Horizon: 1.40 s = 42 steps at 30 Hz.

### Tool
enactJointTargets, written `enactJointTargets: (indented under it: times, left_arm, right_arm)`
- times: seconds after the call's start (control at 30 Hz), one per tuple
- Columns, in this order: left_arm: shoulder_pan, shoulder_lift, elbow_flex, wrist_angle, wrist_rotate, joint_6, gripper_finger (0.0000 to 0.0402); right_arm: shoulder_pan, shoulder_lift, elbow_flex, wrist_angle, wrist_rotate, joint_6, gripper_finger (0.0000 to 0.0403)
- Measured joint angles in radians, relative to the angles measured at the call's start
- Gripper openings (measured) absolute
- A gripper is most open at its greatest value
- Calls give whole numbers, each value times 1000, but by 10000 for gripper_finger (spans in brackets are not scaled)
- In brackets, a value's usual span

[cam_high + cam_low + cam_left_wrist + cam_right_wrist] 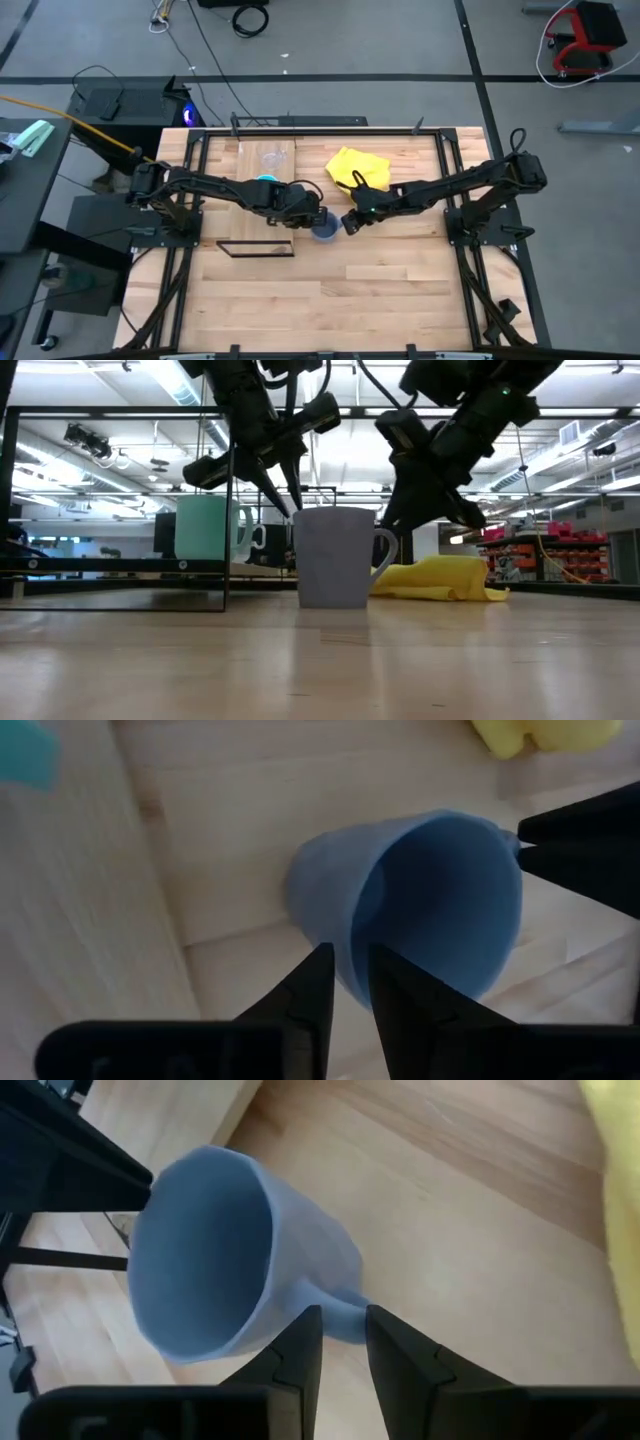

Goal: Stack small to large cups/mugs on shelf
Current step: Put the blue mug on the shelf

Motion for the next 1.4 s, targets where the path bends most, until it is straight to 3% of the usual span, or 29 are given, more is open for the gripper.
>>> enactJointTargets:
  times: [0.43, 0.9, 1.4]
  left_arm:
    - [-1, 0, 0, -73, 4, -40, 66]
    - [-1, 0, 1, -64, 5, -46, 10]
    - [-1, 1, 1, -53, 16, -39, 85]
  right_arm:
    - [1, 70, 110, -11, -23, -61, 89]
    - [1, 72, 108, -24, -18, -63, 89]
    - [1, 72, 107, -168, 42, -79, 89]
